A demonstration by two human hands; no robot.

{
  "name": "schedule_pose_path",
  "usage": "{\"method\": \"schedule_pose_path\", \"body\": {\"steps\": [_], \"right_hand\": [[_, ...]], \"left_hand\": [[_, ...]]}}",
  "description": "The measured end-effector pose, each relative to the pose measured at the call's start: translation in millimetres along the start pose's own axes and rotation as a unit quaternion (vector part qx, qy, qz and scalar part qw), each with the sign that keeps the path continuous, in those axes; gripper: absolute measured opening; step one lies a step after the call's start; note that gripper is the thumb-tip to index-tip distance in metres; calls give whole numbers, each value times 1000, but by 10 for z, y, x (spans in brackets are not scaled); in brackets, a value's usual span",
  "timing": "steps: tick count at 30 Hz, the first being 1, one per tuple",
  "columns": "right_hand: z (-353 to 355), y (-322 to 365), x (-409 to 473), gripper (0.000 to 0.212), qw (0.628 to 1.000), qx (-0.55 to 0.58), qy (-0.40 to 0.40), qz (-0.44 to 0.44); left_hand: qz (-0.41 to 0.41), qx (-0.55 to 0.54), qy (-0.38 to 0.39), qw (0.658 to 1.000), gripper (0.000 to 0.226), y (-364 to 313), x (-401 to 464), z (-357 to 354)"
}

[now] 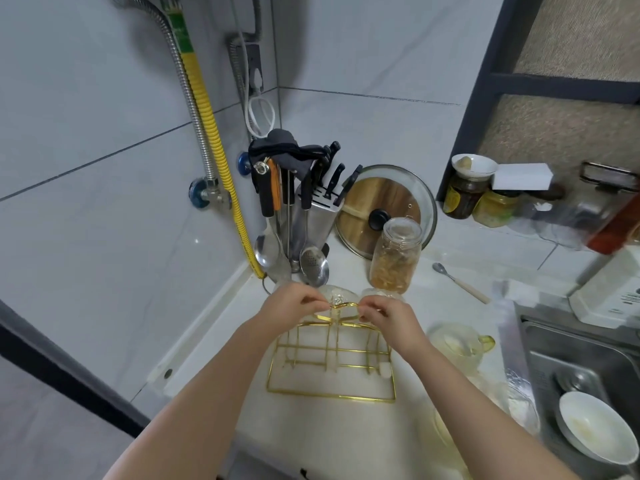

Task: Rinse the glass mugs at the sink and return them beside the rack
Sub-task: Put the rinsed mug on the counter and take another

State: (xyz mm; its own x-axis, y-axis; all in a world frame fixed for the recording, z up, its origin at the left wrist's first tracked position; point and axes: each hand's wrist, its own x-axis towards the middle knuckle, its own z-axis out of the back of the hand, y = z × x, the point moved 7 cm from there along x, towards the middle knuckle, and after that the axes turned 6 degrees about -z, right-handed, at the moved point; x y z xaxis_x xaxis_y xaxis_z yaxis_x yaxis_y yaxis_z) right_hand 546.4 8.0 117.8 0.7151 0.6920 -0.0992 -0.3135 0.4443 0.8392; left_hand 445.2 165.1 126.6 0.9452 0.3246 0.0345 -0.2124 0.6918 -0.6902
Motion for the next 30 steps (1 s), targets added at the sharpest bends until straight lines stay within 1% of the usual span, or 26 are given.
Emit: {"method": "schedule_pose_path", "body": {"steps": [4,7,11,16,22,25,27,28,30], "right_hand": [[-41,9,-51,25,1000,8,-18,-1],[-51,25,-71,27,999,11,-42,-5],[-43,-15,-76,26,998,14,-65,-14],[-21,32,-16,17,997,-9,-74,-10],[5,41,-43,28,996,-8,-92,-17],[-7,37,-58,20,995,-4,-94,-26],[-19,3,-91,10,995,-8,-93,-37],[-18,-12,-122,11,995,-18,-93,-44],[0,-49,-204,25,994,-25,-92,-52]], "left_hand": [[8,-8,-14,1000,19,51,-90,52],[14,-40,-15,999,20,55,-74,48],[14,-59,-20,998,22,25,-41,20],[21,-65,-10,998,25,3,35,35],[19,-65,-16,998,24,-3,53,49],[24,-67,-20,997,25,-9,32,30],[28,-36,-42,998,28,-3,2,25],[23,-5,-75,997,30,-4,-18,47],[-8,52,-144,988,35,-63,-90,80]]}}
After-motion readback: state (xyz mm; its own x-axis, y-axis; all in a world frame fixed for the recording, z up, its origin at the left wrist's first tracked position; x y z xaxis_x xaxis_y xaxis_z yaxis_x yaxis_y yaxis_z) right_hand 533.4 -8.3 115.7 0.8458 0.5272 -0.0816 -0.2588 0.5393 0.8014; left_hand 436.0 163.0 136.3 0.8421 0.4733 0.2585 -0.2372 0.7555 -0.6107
